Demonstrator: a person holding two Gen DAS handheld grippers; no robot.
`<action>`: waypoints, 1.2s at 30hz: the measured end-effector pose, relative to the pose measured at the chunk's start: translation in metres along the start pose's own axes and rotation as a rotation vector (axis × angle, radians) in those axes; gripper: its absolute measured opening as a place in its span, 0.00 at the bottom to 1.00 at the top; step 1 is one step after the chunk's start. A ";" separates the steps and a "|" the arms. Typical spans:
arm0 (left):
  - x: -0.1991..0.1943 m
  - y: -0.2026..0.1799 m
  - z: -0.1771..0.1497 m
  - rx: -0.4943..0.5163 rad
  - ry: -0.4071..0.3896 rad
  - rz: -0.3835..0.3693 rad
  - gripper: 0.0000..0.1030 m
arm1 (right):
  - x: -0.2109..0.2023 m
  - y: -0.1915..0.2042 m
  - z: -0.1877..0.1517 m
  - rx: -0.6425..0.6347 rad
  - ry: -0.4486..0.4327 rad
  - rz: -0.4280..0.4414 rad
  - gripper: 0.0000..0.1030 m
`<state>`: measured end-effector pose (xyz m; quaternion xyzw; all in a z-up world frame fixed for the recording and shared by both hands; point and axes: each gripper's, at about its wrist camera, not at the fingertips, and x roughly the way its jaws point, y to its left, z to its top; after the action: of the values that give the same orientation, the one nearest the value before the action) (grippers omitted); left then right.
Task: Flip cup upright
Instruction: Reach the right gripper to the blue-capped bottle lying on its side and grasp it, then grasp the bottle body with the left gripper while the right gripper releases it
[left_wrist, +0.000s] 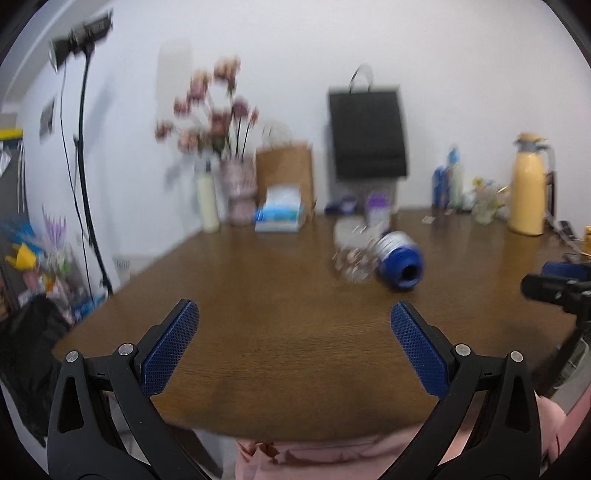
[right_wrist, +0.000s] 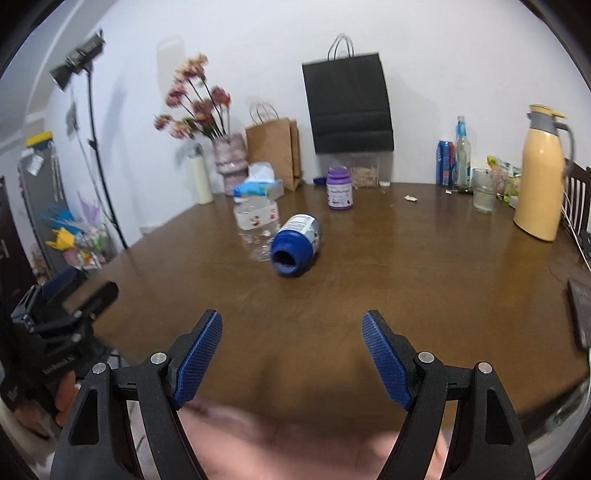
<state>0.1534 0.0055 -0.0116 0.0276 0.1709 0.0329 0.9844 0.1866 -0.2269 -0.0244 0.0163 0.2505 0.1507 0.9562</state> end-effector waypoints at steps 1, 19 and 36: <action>0.015 0.004 0.003 -0.025 0.035 -0.001 1.00 | 0.014 0.000 0.008 -0.009 0.023 -0.002 0.81; 0.090 0.029 0.023 -0.080 0.154 -0.009 1.00 | 0.195 0.004 0.072 0.045 0.216 0.007 0.65; 0.129 -0.035 0.048 -0.139 0.292 -0.217 0.97 | 0.099 0.033 0.018 -0.299 0.238 0.362 0.63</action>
<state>0.2925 -0.0219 -0.0121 -0.0641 0.3111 -0.0579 0.9465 0.2684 -0.1652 -0.0516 -0.0985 0.3294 0.3555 0.8692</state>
